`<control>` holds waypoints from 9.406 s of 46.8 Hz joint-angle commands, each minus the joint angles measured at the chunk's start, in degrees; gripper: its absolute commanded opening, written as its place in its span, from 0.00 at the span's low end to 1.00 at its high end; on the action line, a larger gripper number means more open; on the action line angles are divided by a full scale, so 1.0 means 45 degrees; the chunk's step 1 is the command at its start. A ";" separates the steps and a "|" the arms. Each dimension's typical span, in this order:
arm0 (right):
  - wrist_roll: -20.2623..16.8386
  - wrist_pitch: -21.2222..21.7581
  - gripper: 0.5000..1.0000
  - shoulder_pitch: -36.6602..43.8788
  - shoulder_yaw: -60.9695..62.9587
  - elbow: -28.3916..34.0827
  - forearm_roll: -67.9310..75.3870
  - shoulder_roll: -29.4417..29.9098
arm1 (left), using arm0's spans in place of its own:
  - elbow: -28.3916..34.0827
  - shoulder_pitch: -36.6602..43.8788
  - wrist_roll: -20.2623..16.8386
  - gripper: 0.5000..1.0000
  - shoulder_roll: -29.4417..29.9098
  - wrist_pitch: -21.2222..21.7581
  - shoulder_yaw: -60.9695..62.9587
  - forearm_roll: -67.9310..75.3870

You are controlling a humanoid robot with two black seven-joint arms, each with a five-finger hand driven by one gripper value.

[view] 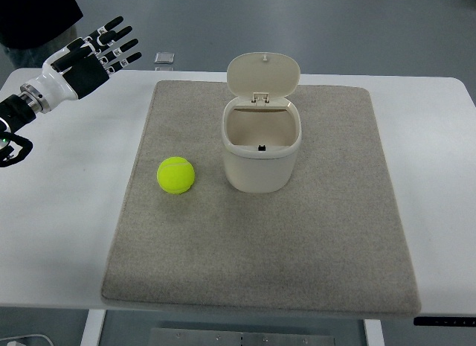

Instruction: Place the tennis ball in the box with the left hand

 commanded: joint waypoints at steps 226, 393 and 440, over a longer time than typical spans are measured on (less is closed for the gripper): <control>0.0000 0.0000 0.88 0.0000 0.0011 0.0000 0.0001 0.0000 | -1.0725 -0.1074 -0.5531 0.00 0.4015 1.3516 0.1133 3.1720; 0.0000 0.0000 0.88 0.0000 0.0011 0.0000 0.0001 0.0000 | -0.2542 -0.0098 -0.2388 0.99 0.1847 0.0684 0.1309 0.3656; 0.0000 0.0117 0.88 -0.0058 -0.0028 0.0703 0.0001 0.0000 | -0.1858 0.0293 -0.0727 0.99 0.0518 0.1036 0.0957 -0.0624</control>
